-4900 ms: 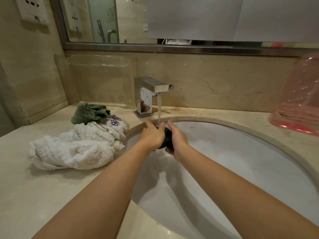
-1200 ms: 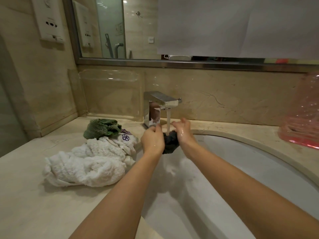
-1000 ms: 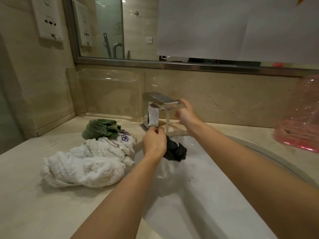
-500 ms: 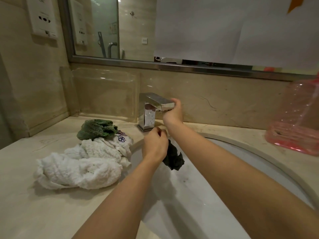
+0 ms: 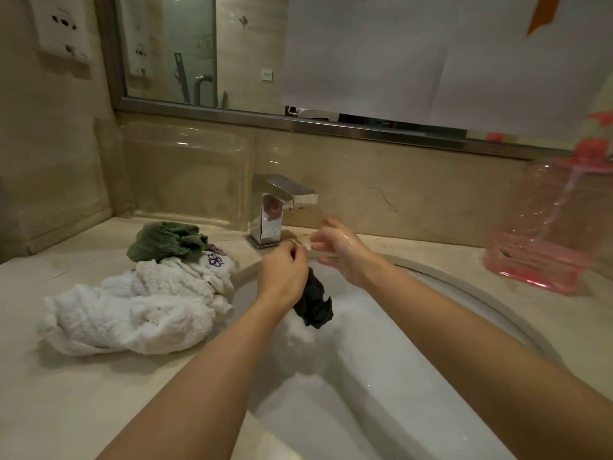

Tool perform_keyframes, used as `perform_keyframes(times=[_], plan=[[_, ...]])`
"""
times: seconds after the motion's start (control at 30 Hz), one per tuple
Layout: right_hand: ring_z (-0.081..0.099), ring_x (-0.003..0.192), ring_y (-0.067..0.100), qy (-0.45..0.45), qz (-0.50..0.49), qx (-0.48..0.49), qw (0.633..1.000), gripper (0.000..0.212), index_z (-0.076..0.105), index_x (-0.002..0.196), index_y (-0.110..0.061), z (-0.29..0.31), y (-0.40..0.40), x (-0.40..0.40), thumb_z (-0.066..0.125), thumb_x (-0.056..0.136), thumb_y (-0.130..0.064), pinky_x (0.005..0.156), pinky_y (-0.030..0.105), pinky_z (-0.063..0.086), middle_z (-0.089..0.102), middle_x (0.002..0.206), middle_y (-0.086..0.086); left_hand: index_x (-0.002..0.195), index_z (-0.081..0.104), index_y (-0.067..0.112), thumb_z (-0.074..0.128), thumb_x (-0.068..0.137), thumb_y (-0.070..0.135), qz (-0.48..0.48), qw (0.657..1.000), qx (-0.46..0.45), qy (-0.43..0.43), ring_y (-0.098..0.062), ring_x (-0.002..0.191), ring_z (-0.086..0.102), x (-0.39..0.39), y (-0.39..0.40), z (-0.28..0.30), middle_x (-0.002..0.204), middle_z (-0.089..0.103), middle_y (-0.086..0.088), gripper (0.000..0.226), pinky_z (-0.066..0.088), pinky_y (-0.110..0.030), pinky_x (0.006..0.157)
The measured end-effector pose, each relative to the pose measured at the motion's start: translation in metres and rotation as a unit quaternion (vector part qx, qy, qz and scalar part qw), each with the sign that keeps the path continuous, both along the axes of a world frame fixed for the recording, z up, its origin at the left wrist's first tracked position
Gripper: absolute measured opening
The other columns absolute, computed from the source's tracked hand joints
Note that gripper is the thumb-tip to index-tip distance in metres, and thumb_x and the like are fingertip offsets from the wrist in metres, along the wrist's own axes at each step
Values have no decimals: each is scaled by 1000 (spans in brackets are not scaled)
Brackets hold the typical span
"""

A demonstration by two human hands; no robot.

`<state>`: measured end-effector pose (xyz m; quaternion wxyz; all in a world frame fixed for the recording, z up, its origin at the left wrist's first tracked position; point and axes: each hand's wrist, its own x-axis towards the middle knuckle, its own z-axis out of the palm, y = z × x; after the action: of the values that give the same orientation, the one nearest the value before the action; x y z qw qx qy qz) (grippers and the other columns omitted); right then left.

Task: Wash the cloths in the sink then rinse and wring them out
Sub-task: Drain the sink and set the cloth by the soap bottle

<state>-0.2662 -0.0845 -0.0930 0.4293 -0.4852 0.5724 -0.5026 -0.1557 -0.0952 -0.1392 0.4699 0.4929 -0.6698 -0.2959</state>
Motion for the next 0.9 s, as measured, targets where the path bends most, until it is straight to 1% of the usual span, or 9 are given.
perform_keyframes(times=[0.1,0.2,0.27,0.4,0.47,0.57,0.7,0.83,0.9], plan=[[54,120,30,-27,173,160,971,63,56,129,-21,-37,35,-32,73,76,-49,97,44,46,59,127,11,88,57,15,43,101,24,-121,992,-18,26,-13,81,54,-3,8,3,87,58,-2,21,41,-24,70],[60,114,32,-128,313,224,914,80,55,129,-10,-56,59,-61,88,62,-40,94,44,50,63,124,15,84,55,18,43,102,26,-249,968,-19,4,-5,77,53,-8,23,5,83,57,1,23,44,-20,72],[66,100,25,-111,355,232,899,77,59,120,-8,-55,69,-70,91,57,-36,86,36,55,69,111,11,81,55,23,41,103,28,-297,952,-48,-63,3,73,50,-14,33,4,82,56,6,26,42,-20,71],[57,68,12,-31,347,246,905,36,55,108,-7,-49,72,-69,70,76,-13,62,24,51,58,83,6,96,57,30,43,95,47,-324,930,-111,-130,3,93,49,-20,41,0,102,54,11,22,41,-17,81],[54,63,11,-41,273,231,933,22,55,102,-6,-49,70,-72,62,82,-5,56,22,49,54,83,7,115,57,26,42,84,55,-324,922,-153,-148,-4,111,47,-14,37,-3,120,51,8,45,40,-17,93],[56,65,12,-57,202,208,955,13,56,102,-5,-46,67,-81,56,90,-2,51,20,48,58,84,7,138,45,22,56,74,41,-313,883,-233,-259,-10,133,33,-5,31,-5,145,37,3,68,36,-24,105],[47,52,11,37,212,213,953,7,53,95,-3,-40,66,-77,54,90,1,42,19,37,53,75,7,153,21,18,73,79,18,-222,806,-315,-449,-23,134,34,-20,35,-6,153,26,-6,90,41,-30,99],[42,48,16,301,108,125,939,22,48,69,-12,-31,62,-51,67,80,-9,44,25,31,46,60,2,137,35,12,60,91,17,-70,818,-230,-523,-26,106,57,-34,37,-1,129,50,-7,53,46,-33,74],[52,61,22,480,7,54,876,21,52,69,-15,-32,59,-41,69,79,-18,53,27,38,54,64,1,124,42,9,55,94,14,-28,832,-168,-529,-27,101,60,-40,36,-1,118,57,-7,33,40,-32,67]])
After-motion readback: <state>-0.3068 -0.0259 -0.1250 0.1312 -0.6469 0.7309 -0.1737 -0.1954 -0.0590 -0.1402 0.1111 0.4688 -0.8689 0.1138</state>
